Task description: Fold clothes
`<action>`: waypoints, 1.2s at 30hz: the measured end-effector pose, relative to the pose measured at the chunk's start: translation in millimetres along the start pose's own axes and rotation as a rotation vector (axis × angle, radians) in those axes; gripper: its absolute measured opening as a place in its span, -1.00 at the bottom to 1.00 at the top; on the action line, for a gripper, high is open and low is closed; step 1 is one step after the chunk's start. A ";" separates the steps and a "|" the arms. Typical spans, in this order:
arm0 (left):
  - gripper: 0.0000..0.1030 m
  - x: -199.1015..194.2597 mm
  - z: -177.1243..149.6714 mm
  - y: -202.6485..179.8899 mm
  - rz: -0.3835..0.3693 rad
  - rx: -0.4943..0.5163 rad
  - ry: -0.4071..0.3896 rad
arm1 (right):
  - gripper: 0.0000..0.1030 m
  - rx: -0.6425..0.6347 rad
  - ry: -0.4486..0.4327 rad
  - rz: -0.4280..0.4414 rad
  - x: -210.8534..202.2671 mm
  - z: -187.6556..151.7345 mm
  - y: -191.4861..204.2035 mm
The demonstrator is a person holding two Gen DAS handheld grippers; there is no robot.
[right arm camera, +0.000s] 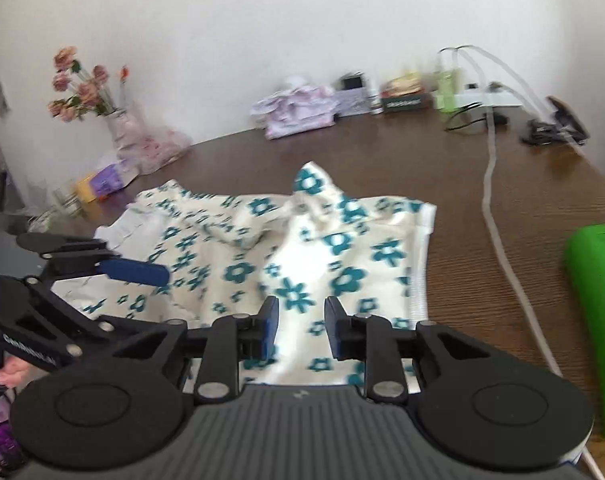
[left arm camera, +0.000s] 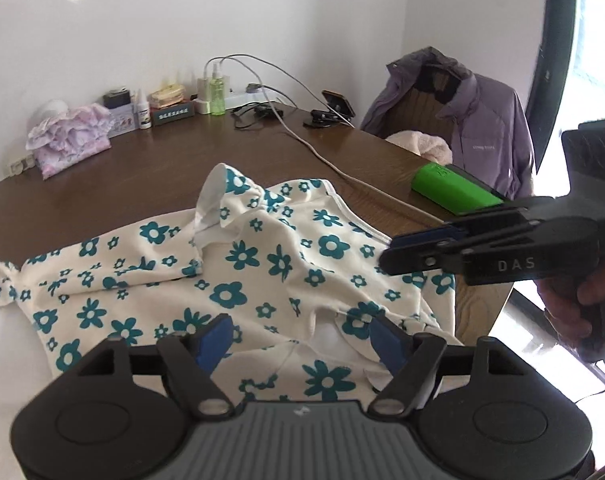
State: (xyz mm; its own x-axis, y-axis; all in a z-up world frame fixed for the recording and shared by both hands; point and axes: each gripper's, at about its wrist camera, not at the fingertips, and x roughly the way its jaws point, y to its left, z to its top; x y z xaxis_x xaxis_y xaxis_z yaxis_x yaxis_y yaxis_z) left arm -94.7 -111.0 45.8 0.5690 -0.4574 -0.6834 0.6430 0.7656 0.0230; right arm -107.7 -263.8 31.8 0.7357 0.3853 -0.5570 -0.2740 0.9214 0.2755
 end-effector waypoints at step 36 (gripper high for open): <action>-0.26 40.5 -13.3 -54.7 0.314 0.197 -0.017 | -0.39 0.122 0.110 0.075 61.3 65.8 -26.6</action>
State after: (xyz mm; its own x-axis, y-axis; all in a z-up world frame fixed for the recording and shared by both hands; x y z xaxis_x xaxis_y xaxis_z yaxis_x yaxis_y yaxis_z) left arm -113.6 -165.4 7.2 0.7612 -0.2229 -0.6090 0.5217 0.7684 0.3707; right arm -14.6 -268.0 41.9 0.6418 0.4622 -0.6119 -0.2435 0.8795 0.4090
